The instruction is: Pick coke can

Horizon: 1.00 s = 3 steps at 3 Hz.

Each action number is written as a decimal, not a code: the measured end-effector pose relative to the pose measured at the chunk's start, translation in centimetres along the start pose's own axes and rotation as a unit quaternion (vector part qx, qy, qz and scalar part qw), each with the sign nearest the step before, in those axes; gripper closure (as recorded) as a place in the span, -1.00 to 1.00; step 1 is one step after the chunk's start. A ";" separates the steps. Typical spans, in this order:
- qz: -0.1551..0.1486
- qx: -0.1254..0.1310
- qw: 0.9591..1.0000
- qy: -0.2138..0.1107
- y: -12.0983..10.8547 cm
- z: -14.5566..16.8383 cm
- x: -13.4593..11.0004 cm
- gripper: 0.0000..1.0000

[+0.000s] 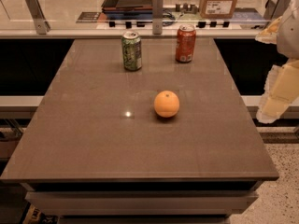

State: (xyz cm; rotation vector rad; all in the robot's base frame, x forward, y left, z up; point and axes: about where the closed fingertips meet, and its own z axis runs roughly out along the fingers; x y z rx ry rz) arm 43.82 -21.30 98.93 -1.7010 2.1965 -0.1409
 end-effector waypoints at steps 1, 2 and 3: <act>0.002 0.004 1.000 -0.004 -0.2 0.0 -0.1 -1.00; 0.031 0.016 0.999 -0.036 -2.0 0.9 -0.1 -1.00; 0.069 0.033 0.994 -0.076 -4.8 2.1 -0.4 -1.00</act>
Offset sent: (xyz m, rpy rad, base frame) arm 0.0569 -0.0099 -0.0113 0.2041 -0.0803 -0.1087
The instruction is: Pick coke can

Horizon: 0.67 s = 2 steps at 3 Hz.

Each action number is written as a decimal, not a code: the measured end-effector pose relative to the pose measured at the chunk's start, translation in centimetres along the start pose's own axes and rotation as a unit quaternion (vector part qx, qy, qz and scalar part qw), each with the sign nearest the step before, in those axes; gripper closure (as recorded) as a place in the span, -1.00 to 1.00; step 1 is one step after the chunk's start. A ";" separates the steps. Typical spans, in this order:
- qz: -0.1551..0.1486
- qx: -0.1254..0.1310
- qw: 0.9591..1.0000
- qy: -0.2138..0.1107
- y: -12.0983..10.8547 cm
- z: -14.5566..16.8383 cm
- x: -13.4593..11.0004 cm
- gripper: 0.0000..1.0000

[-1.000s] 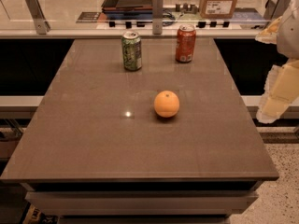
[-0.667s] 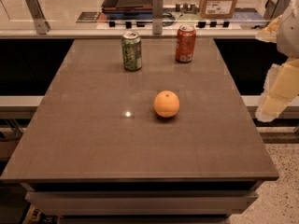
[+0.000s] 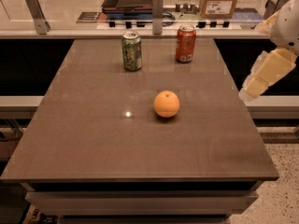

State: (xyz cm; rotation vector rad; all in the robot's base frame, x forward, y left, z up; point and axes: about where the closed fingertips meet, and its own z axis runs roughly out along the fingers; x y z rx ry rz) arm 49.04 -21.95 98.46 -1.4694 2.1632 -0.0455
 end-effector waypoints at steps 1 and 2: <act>0.048 0.016 0.998 -0.044 -2.5 1.7 -0.3 -1.00; 0.091 0.039 0.992 -0.079 -4.2 3.5 -1.1 -1.00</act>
Offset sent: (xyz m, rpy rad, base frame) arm 0.0896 0.0021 -0.0216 0.3061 -0.1573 -0.2465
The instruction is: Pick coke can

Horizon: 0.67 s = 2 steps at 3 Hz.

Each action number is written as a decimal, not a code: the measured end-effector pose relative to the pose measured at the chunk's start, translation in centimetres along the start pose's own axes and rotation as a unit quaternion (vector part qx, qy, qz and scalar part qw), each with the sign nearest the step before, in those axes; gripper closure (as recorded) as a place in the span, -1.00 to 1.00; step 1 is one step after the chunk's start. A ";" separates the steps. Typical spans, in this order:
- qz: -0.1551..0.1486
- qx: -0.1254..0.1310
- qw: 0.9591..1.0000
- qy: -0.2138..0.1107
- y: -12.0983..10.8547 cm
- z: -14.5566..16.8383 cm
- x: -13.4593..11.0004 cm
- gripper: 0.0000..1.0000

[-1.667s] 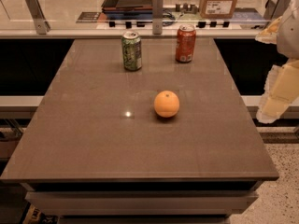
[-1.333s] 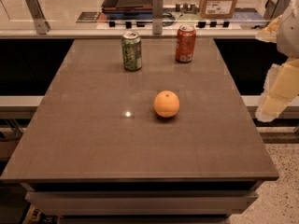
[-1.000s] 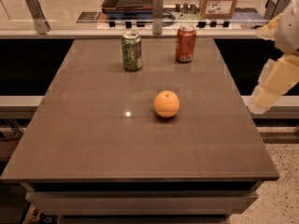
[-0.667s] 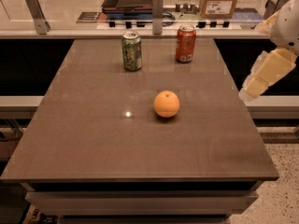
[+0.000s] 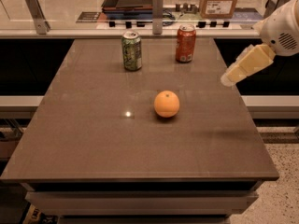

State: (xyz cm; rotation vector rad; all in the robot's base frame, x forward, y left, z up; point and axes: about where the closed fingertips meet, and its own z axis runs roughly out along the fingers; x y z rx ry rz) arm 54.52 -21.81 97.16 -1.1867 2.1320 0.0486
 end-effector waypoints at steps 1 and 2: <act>0.045 0.031 0.998 -0.031 -0.7 2.1 -0.5 -1.00; 0.075 0.070 0.993 -0.056 -0.9 3.2 -0.7 -1.00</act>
Offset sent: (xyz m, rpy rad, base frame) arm 0.0416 0.0107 -0.0251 0.1830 -0.2303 -0.2850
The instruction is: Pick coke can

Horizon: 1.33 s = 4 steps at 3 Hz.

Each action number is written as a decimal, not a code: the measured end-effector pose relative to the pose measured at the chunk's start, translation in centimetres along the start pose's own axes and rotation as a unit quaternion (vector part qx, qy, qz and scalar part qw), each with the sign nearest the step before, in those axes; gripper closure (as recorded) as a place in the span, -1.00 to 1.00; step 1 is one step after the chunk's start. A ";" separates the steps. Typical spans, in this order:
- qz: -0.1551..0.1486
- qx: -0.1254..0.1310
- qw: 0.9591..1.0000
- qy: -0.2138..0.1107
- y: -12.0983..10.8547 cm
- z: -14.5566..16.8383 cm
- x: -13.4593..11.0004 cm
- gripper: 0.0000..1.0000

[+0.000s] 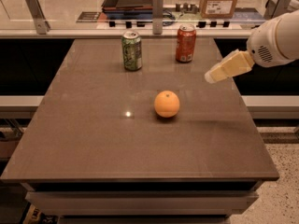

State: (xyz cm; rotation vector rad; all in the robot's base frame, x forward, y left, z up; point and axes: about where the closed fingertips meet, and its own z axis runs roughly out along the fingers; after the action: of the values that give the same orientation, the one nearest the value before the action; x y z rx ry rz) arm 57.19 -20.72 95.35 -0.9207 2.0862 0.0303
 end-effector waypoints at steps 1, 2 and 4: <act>0.002 0.019 1.000 -0.019 -0.8 0.2 -0.9 -1.00; 0.002 0.018 1.000 -0.018 -0.7 0.2 -0.9 -1.00; 0.033 0.024 0.998 -0.051 -2.0 2.9 -1.7 -1.00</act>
Offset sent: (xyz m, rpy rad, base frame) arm 0.0099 0.0004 0.0064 0.0133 -0.0494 -0.0194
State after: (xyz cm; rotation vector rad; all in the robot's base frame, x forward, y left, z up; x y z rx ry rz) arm 61.08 -20.25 95.18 -0.8049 2.0131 0.0592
